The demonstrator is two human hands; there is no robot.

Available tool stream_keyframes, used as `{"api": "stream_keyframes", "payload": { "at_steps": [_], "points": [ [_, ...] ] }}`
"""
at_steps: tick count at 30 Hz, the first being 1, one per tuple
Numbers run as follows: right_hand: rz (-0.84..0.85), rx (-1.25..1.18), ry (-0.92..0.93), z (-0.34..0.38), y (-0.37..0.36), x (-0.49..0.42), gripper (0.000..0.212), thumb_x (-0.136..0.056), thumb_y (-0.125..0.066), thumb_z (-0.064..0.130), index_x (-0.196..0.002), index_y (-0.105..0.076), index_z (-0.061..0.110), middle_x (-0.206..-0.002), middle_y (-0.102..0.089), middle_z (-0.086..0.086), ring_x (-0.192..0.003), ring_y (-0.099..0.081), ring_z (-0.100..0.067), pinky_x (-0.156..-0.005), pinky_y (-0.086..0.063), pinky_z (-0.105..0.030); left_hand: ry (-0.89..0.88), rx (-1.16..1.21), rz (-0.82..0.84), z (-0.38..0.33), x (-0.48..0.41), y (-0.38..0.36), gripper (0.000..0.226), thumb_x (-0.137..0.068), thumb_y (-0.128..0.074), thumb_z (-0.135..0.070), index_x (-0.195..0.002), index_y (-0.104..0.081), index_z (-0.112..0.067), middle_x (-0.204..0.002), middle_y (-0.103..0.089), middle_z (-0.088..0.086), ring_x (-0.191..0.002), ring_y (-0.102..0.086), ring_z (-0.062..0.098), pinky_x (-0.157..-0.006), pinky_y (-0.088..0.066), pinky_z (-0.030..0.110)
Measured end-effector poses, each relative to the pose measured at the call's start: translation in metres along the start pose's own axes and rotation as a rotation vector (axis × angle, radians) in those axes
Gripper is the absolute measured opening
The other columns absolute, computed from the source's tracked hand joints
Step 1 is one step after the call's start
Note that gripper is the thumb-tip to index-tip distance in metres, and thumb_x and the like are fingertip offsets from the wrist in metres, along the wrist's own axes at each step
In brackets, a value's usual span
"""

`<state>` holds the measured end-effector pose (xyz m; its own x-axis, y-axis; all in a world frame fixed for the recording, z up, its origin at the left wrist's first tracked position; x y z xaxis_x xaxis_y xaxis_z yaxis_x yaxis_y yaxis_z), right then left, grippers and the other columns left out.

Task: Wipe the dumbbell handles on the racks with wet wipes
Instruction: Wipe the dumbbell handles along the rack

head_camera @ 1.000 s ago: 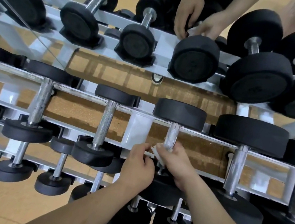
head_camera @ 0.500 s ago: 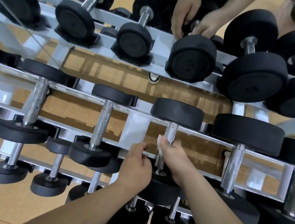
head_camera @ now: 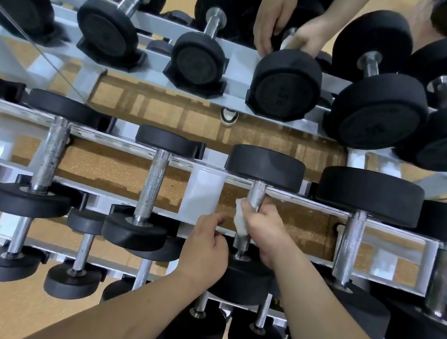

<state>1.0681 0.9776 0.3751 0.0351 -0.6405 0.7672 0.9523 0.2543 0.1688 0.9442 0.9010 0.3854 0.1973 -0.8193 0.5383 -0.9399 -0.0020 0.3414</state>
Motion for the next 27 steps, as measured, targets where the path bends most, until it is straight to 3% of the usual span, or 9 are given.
{"api": "stream_keyframes", "payload": {
  "at_steps": [3,9,13,17,19,21,23,25,27],
  "points": [
    [0.092,0.081,-0.008,-0.013,0.0,0.01,0.027,-0.097,-0.067,0.029,-0.12,-0.053,0.025,-0.114,-0.068,-0.009,-0.101,-0.067,-0.022,-0.091,-0.055,-0.042,0.002,-0.016,0.017,0.001,-0.001,-0.001,0.043,-0.1,-0.043,-0.007,-0.135,-0.053,-0.03,-0.128,-0.05,-0.014,-0.114,-0.051,0.006,-0.1,-0.039,0.021],
    [0.276,0.241,0.007,-0.018,0.002,0.023,0.019,-0.089,-0.061,0.003,-0.103,-0.06,0.016,-0.097,-0.068,-0.008,-0.089,-0.064,-0.021,-0.07,-0.049,-0.027,-0.016,-0.061,0.021,-0.003,0.0,0.0,0.036,-0.099,-0.043,-0.004,-0.117,-0.054,-0.033,-0.126,-0.049,-0.008,-0.114,-0.051,0.012,-0.1,-0.038,0.022],
    [0.218,0.296,0.012,-0.019,0.031,0.037,0.019,-0.094,-0.058,0.0,-0.104,-0.071,0.009,-0.081,-0.065,-0.004,-0.074,-0.053,-0.015,-0.063,-0.04,-0.026,-0.074,-0.212,0.006,-0.013,0.001,0.003,0.034,-0.098,-0.044,-0.006,-0.125,-0.061,-0.015,-0.128,-0.053,0.001,-0.117,-0.056,0.02,-0.1,-0.039,0.021],
    [0.137,-0.05,0.099,-0.008,0.06,0.061,0.024,-0.087,-0.071,0.002,-0.109,-0.075,0.01,-0.102,-0.077,-0.012,-0.097,-0.066,-0.025,-0.084,-0.046,-0.038,-0.323,-0.41,-0.137,-0.046,0.019,0.003,0.029,-0.091,-0.048,-0.016,-0.112,-0.067,-0.013,-0.11,-0.064,0.009,-0.104,-0.059,0.028,-0.095,-0.047,0.034],
    [0.195,-0.157,0.14,-0.005,0.066,0.078,0.025,-0.087,-0.071,0.003,-0.111,-0.074,0.004,-0.104,-0.077,-0.012,-0.101,-0.067,-0.028,-0.092,-0.047,-0.045,-0.342,-0.308,-0.196,-0.064,0.041,-0.004,0.017,-0.094,-0.058,-0.016,-0.109,-0.067,-0.016,-0.103,-0.068,0.003,-0.098,-0.062,0.021,-0.088,-0.047,0.027],
    [0.244,-0.244,0.132,-0.005,0.069,0.091,0.021,-0.093,-0.072,0.018,-0.11,-0.077,0.006,-0.112,-0.076,-0.016,-0.103,-0.07,-0.027,-0.107,-0.045,-0.051,-0.167,-0.014,-0.132,-0.074,0.059,-0.016,0.009,-0.099,-0.062,-0.023,-0.102,-0.067,-0.016,-0.095,-0.072,-0.005,-0.091,-0.067,0.011,-0.08,-0.047,0.02],
    [0.274,-0.298,0.136,-0.006,0.075,0.106,0.022,-0.097,-0.069,0.032,-0.105,-0.08,0.015,-0.112,-0.077,-0.013,-0.109,-0.069,-0.026,-0.114,-0.04,-0.055,0.029,0.316,0.005,-0.082,0.075,-0.031,0.023,-0.101,-0.061,-0.035,-0.107,-0.07,-0.014,-0.098,-0.078,-0.004,-0.097,-0.074,0.012,-0.081,-0.051,0.023],
    [0.296,-0.319,0.156,-0.005,0.082,0.12,0.024,-0.098,-0.067,0.034,-0.109,-0.08,0.016,-0.113,-0.077,-0.01,-0.113,-0.067,-0.026,-0.11,-0.042,-0.046,0.1,0.498,0.091,-0.097,0.092,-0.039,0.026,-0.102,-0.061,-0.035,-0.109,-0.072,-0.013,-0.099,-0.08,0.001,-0.098,-0.076,0.014,-0.078,-0.054,0.024],
    [0.295,-0.388,0.177,-0.001,0.092,0.134,0.028,-0.098,-0.065,0.026,-0.117,-0.075,0.007,-0.11,-0.076,-0.014,-0.099,-0.069,-0.023,-0.093,-0.05,-0.036,0.086,0.567,0.079,-0.112,0.109,-0.038,0.017,-0.102,-0.062,-0.024,-0.103,-0.07,-0.01,-0.094,-0.08,0.004,-0.09,-0.077,0.013,-0.077,-0.057,0.023]
  ]
}}
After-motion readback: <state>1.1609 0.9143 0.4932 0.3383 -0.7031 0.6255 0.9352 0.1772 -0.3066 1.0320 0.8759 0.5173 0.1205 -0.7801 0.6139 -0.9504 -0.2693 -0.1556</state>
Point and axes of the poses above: each hand's wrist, its own x-axis away from the middle knuckle, its own y-axis out of the back of the hand, z = x × y, the point moved 7 cm from there along -x, towards the middle knuckle
